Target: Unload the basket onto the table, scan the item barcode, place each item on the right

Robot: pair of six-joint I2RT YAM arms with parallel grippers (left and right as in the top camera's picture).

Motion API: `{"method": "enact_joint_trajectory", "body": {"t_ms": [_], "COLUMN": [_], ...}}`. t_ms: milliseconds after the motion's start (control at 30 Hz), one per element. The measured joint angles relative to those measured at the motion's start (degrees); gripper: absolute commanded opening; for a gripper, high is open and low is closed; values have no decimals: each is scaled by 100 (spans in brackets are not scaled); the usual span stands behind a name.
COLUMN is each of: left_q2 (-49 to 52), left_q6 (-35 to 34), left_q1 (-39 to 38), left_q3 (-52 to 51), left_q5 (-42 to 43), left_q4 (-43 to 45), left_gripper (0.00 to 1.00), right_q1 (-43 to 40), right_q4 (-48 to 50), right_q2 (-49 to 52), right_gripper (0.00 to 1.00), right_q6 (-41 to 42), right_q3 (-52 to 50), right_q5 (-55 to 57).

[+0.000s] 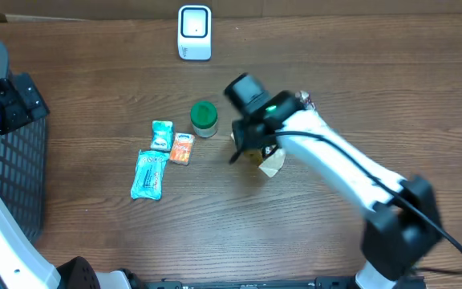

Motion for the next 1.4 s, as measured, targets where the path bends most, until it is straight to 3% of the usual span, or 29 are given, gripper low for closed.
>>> {"method": "enact_joint_trajectory", "body": {"t_ms": [167,300,467,933,1200,1400], "left_q2": [0,0,0,0,0,0], "left_q6": [0,0,0,-2,0,0], "left_q1": [0,0,0,0,0,0], "left_q3": [0,0,0,0,0,0], "left_q5": [0,2,0,0,0,0], "left_q4": [0,0,0,0,0,0], "left_gripper": [100,99,99,99,100,99], "right_q1": [-647,-1139,-1493,-1488,-1687,-2573], "right_q4": [-33,17,136,850,4,-872], "right_q2": [-389,-286,4,844,481,-310], "right_gripper": [50,42,42,44,52,51], "right_q6": [-61,173,522,831,824,896], "right_q3": [133,131,46,-575,-533,-404], "right_q5": [-1121,-1075,-807,-741,-883,-894]}}
